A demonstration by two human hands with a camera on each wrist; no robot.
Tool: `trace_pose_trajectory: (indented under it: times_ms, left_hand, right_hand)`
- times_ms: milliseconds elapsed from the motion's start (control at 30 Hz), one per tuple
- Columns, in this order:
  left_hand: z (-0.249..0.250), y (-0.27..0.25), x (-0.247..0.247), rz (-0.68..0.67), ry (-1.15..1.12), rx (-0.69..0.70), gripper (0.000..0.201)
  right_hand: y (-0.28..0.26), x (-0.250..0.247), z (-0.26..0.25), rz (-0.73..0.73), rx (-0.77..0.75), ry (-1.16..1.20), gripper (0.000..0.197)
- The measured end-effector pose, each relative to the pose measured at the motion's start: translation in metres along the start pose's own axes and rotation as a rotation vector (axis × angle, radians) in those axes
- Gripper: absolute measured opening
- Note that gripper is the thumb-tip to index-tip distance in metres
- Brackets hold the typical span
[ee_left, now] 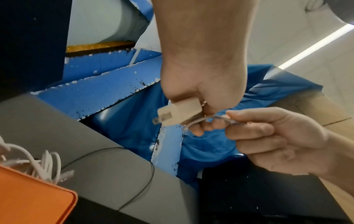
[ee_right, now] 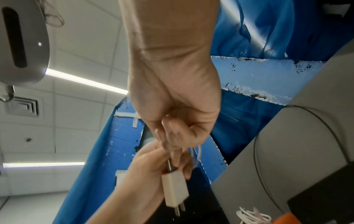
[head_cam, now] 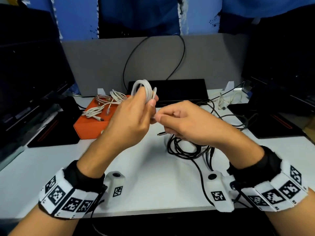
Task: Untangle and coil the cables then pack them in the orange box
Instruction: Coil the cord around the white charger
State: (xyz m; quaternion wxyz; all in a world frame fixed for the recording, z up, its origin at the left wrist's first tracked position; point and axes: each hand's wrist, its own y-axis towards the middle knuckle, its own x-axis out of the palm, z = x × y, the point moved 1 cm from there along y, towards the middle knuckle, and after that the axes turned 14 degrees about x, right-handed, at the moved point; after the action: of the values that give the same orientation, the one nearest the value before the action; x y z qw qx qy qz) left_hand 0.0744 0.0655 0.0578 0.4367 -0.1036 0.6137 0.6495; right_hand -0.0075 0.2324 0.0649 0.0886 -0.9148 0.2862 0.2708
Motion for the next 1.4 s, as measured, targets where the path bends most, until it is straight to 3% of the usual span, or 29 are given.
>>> trace_pose_trajectory:
  times_ms: [67, 133, 200, 267, 400, 467, 567, 767, 867, 933, 1100, 1233, 1333, 1400]
  left_hand:
    - [-0.002, 0.001, -0.001, -0.045, -0.043, 0.007, 0.015]
    - [-0.001, 0.003, 0.002, 0.016, -0.217, -0.033, 0.024]
    - [0.003, 0.006, 0.005, 0.145, -0.571, -0.191, 0.03]
    - [0.008, 0.01, 0.008, 0.246, -0.874, -0.353, 0.035]
    - [0.014, 0.011, 0.015, 0.276, -1.224, -0.517, 0.047]
    - [0.015, 0.01, 0.019, 0.248, -1.318, -0.553, 0.061]
    - [0.021, 0.012, 0.019, 0.246, -1.423, -0.587, 0.063]
    - [0.033, 0.011, 0.017, 0.321, -1.345, -0.63, 0.032]
    - [0.035, 0.009, 0.021, 0.315, -1.262, -0.604, 0.032]
    - [0.035, 0.009, 0.022, 0.292, -1.197, -0.578, 0.033]
    - [0.026, 0.007, 0.008, 0.117, -1.012, -0.591, 0.039]
    - [0.022, 0.008, -0.007, -0.107, -0.931, -0.509, 0.055]
    - [0.021, 0.006, -0.008, -0.195, -0.705, -0.351, 0.033]
    - [0.019, 0.005, -0.003, -0.199, -0.603, -0.25, 0.029]
  right_hand:
    - [-0.006, -0.004, -0.007, 0.033, -0.025, 0.078, 0.033]
    - [-0.005, -0.006, -0.011, 0.109, -0.055, 0.187, 0.039]
    - [0.005, -0.01, -0.007, 0.225, -0.03, 0.348, 0.043]
    - [0.014, -0.011, 0.003, 0.33, -0.01, 0.356, 0.038]
    - [0.021, 0.006, 0.017, 0.247, -0.014, 0.128, 0.035]
    - [0.023, 0.012, 0.017, 0.265, -0.034, 0.161, 0.036]
    - [0.025, 0.015, 0.017, 0.285, -0.047, 0.263, 0.033]
    - [0.023, 0.02, 0.012, 0.324, -0.042, 0.434, 0.037]
    - [0.021, 0.018, 0.009, 0.355, -0.067, 0.437, 0.039]
    - [0.023, 0.015, 0.011, 0.406, -0.097, 0.309, 0.038]
    - [0.016, -0.005, 0.009, 0.516, -0.114, -0.017, 0.035]
    - [0.009, -0.018, 0.006, 0.497, -0.106, -0.217, 0.032]
    - [0.008, -0.019, 0.005, 0.468, -0.132, -0.271, 0.029]
    - [0.011, -0.015, 0.006, 0.458, -0.164, -0.13, 0.031]
